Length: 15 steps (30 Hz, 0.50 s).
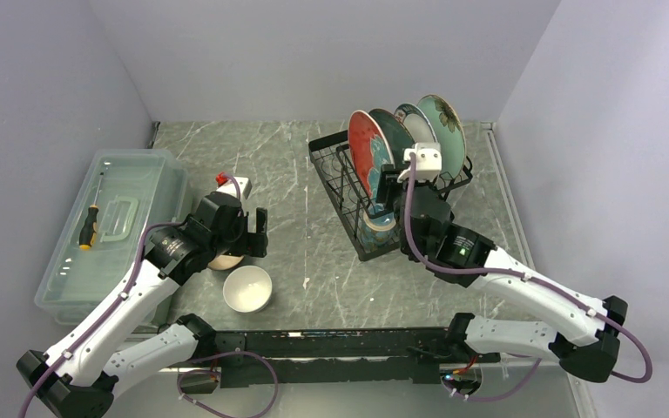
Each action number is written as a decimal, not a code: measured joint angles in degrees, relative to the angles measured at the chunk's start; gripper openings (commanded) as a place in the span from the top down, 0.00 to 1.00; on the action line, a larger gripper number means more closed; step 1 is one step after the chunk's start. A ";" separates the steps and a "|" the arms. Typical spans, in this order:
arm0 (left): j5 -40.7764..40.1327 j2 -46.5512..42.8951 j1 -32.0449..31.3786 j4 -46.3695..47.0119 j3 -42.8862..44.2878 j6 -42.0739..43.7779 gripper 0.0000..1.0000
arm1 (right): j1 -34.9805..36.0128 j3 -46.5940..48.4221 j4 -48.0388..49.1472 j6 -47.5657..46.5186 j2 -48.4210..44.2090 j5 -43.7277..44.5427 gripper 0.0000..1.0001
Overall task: Load the mixed dishes into the dish rack
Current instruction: Insert the plate into the dish rack.
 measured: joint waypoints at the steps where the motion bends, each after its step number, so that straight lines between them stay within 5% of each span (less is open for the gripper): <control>1: 0.00 0.00 0.00 0.00 0.00 0.02 0.00 | 0.02 0.61 -0.26 -0.02 -0.07 -0.22 0.40; 15: 0.00 0.00 0.00 0.00 0.00 0.02 0.01 | 0.07 14.49 -8.13 3.08 -5.99 -8.02 0.33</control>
